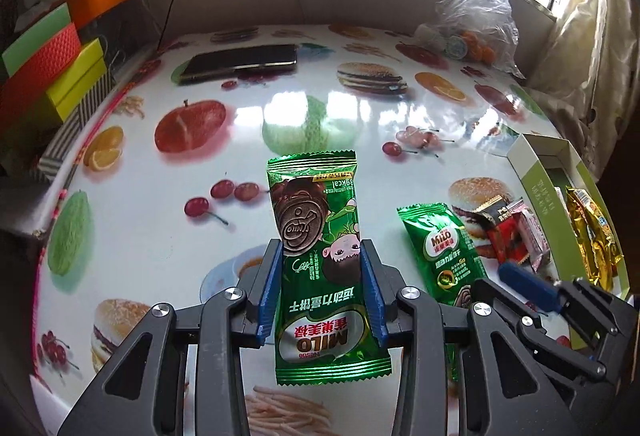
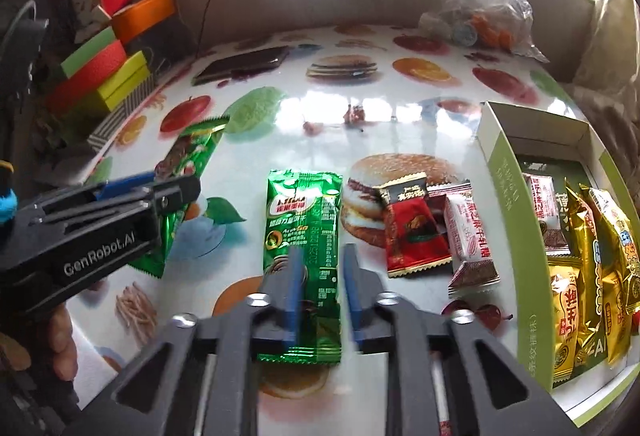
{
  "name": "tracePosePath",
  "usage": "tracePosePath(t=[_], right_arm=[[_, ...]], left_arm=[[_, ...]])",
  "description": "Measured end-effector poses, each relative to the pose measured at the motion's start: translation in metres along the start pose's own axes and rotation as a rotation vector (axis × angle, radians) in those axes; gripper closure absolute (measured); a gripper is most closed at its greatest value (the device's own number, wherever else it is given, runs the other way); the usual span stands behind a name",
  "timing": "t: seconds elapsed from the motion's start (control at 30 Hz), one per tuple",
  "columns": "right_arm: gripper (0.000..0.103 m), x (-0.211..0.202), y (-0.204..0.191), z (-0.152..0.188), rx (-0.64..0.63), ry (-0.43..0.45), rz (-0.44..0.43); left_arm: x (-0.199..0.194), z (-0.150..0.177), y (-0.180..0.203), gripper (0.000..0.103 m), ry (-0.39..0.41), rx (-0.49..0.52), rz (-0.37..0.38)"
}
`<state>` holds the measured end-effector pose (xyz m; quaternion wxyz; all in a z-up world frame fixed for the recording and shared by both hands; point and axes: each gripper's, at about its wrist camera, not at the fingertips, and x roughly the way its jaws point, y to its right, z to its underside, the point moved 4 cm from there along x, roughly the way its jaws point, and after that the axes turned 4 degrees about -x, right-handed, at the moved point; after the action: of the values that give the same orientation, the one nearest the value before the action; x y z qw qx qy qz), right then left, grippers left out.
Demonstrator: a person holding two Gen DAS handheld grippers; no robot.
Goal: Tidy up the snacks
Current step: 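Lift the Milo packet with the right gripper while the left lifts its Milo packet toward the box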
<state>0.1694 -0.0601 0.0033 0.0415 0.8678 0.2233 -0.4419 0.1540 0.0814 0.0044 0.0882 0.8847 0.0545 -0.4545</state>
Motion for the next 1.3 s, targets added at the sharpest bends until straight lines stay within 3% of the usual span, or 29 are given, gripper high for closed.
tracePosePath(t=[0.13,0.27,0.47,0.5,0.6,0.9,1.3], right_arm=[[0.050,0.005,-0.003,-0.003,-0.008,-0.006,-0.018],[0.048,0.021,-0.010,-0.002,-0.041,-0.049,0.012],[0.049,0.029,-0.018,-0.006,-0.108,-0.054,0.077],[0.055,0.029,-0.018,-0.006,-0.118,-0.053,0.081],[0.062,0.029,-0.021,-0.005,-0.128,-0.047,0.081],[0.068,0.024,-0.022,-0.006,-0.113,-0.028,0.059],[0.069,0.003,-0.024,-0.009,-0.095,0.021,0.055]], left_arm=[[0.004,0.002,-0.002,0.064,-0.010,-0.005,0.008],[0.006,0.003,-0.004,0.064,-0.016,-0.012,0.008],[0.006,0.002,-0.008,0.064,-0.013,-0.021,0.006],[0.007,0.003,-0.008,0.064,-0.013,-0.021,0.004],[0.006,0.003,-0.008,0.064,-0.011,-0.022,0.005],[0.001,0.005,-0.009,0.064,0.000,-0.022,0.010],[-0.016,0.007,-0.005,0.064,0.028,-0.010,0.010]])
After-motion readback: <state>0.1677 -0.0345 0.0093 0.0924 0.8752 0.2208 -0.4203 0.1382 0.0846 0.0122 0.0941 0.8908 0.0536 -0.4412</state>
